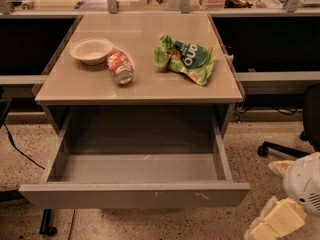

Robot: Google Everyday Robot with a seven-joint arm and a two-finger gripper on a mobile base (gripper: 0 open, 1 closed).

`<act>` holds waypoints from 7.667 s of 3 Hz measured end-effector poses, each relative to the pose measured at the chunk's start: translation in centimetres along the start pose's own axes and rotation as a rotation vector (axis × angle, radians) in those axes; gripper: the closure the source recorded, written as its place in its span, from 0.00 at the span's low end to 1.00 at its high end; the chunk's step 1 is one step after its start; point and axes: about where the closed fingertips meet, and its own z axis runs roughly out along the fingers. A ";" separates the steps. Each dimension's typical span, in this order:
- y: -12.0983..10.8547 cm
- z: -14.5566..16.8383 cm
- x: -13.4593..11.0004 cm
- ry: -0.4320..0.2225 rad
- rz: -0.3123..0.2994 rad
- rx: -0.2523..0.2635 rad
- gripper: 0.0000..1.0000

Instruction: Close top drawer

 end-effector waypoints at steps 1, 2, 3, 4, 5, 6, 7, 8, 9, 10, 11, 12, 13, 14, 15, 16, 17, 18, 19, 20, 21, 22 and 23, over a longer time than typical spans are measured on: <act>1.2 4.6 1.8 -0.013 0.080 -0.066 0.00; 1.3 4.7 1.9 -0.010 0.079 -0.065 0.18; 1.3 4.7 1.9 -0.010 0.079 -0.065 0.41; 1.3 4.7 1.9 -0.010 0.079 -0.065 0.65; 1.3 6.0 2.1 -0.013 0.093 -0.088 0.88; 1.9 12.7 1.4 -0.015 0.091 -0.183 1.00; 1.8 17.3 -1.2 -0.066 0.051 -0.220 1.00; 1.5 18.3 -4.0 -0.124 -0.006 -0.189 1.00; 1.2 17.1 -8.5 -0.214 -0.103 -0.097 1.00; 0.3 16.3 -14.2 -0.311 -0.208 0.056 1.00; -1.4 15.8 -15.5 -0.347 -0.204 0.133 1.00; -1.2 15.3 -15.3 -0.339 -0.205 0.123 1.00; -1.4 12.7 -14.3 -0.274 -0.211 0.127 1.00; -0.6 11.2 -11.5 -0.155 -0.178 0.106 1.00; 1.1 12.8 -9.0 -0.113 -0.116 0.051 1.00; 2.9 15.4 -7.9 -0.113 -0.082 0.016 1.00; 3.7 17.9 -7.7 -0.147 -0.048 0.025 1.00; 2.0 20.5 -9.0 -0.216 -0.013 0.079 1.00; 0.0 21.7 -10.3 -0.266 0.011 0.130 1.00; -1.9 22.8 -11.1 -0.290 0.037 0.173 1.00; -2.8 23.3 -11.5 -0.304 0.051 0.190 1.00; -4.6 24.1 -13.1 -0.335 0.061 0.215 1.00; -5.1 24.5 -13.8 -0.349 0.060 0.222 1.00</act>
Offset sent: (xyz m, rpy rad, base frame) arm -0.0117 0.0141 -0.0399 0.0529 0.0628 -0.0370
